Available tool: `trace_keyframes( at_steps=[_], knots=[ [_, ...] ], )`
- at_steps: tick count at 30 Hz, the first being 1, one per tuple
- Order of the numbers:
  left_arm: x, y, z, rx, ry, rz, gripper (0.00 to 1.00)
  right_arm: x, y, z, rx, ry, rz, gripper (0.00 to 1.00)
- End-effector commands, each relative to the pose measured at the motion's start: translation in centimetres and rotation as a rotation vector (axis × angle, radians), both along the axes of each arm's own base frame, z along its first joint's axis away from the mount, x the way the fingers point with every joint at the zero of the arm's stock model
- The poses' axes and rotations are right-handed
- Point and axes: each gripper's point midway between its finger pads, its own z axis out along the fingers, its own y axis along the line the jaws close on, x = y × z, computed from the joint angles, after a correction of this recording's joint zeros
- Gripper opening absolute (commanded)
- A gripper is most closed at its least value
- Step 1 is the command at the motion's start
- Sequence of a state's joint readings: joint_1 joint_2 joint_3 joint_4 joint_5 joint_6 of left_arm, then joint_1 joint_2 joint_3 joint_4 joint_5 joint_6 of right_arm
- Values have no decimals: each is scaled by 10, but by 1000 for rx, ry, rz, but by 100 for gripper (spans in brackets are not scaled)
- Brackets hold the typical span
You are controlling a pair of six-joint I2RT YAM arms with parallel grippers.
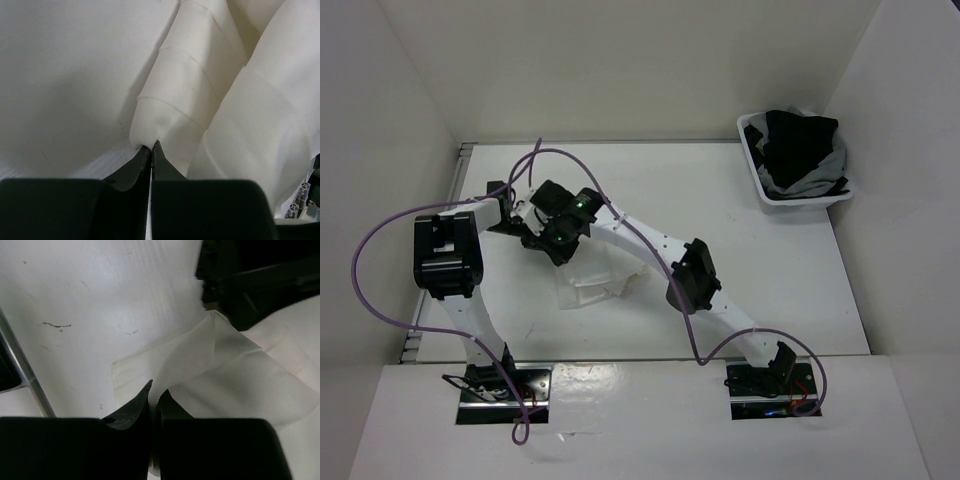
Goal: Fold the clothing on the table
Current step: Fold the skirt
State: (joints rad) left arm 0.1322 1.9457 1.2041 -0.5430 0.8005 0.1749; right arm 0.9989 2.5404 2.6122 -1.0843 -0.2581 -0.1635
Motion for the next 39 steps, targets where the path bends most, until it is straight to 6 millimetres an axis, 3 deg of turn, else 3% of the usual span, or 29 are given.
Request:
trace_keyframes(
  at_steps=[1, 2, 3, 4, 5, 6, 8, 10, 16, 17, 19, 20, 21, 22, 23, 25, 26, 27, 28, 29, 30, 32, 33, 34, 35, 36, 37, 38, 39],
  knots=[
    [4, -5, 18, -21, -50, -12, 0, -33, 8, 27, 40, 13, 102, 10],
    [4, -5, 18, -21, -50, -12, 0, -45, 7, 17, 15, 35, 132, 15],
    [4, -5, 18, -21, -50, -12, 0, -55, 9, 21, 21, 35, 159, 18],
    [4, -5, 18, -21, -50, -12, 0, -56, 6, 17, 6, 38, 169, 22],
    [4, -5, 18, -21, -50, -12, 0, -64, 7, 18, 3, 40, 183, 45],
    [4, -5, 18, -21, -50, -12, 0, -68, 9, 18, 2, 35, 200, 59],
    [4, -5, 18, -21, -50, -12, 0, -69, 7, 17, -5, 40, 200, 81],
    [2, -5, 17, -20, -46, -17, 0, -67, 8, 15, -10, 33, 195, 93],
    [3, -3, 24, -4, -66, -21, 0, -70, 5, 53, 50, -12, 231, 98],
    [5, -1, 25, 5, -65, -18, 0, -72, 1, 69, 71, -26, 232, 98],
    [9, 10, 38, 24, -98, 11, 3, -73, -13, 75, 42, -47, 228, 98],
    [7, 13, 43, 25, -94, 20, 6, -74, -22, 99, 67, -90, 229, 98],
    [14, 20, 58, 46, -145, 28, 10, -71, -25, 109, 79, -126, 224, 98],
    [13, 29, 65, 52, -150, 41, 24, -65, -37, 105, 36, -156, 193, 98],
    [14, 38, 71, 81, -161, 62, 33, -65, -48, 131, 64, -211, 181, 98],
    [16, 59, 97, 131, -231, 100, 47, -50, -72, 125, -2, -278, 111, 98],
    [14, 67, 102, 160, -240, 121, 63, -40, -85, 127, -16, -303, 72, 98],
    [16, 73, 123, 193, -307, 132, 71, -38, -105, 126, -45, -317, 42, 98],
    [15, 76, 130, 217, -328, 140, 77, -27, -115, 126, -50, -343, 5, 98],
    [13, 81, 143, 265, -368, 159, 81, -6, -137, 124, -78, -368, -68, 98],
    [13, 84, 151, 283, -391, 174, 89, -1, -160, 117, -106, -365, -105, 98],
    [11, 84, 168, 299, -441, 191, 93, 20, -187, 115, -105, -371, -183, 98],
    [10, 80, 173, 277, -456, 181, 93, 33, -219, 108, -123, -349, -262, 98],
    [7, 74, 172, 243, -447, 173, 94, 44, -233, 108, -114, -359, -307, 98],
    [6, 68, 175, 209, -455, 157, 94, 45, -253, 91, -145, -326, -334, 98],
    [1, 47, 176, 116, -452, 85, 94, 55, -281, 95, -136, -330, -408, 98],
    [-4, 27, 174, 71, -472, -16, 94, 61, -293, 94, -122, -333, -441, 98],
    [-14, 12, 159, 7, -397, -73, 94, 56, -309, 73, -150, -293, -460, 98],
    [-19, -6, 159, -65, -382, -131, 93, 60, -329, 68, -160, -287, -510, 98]
  ],
)
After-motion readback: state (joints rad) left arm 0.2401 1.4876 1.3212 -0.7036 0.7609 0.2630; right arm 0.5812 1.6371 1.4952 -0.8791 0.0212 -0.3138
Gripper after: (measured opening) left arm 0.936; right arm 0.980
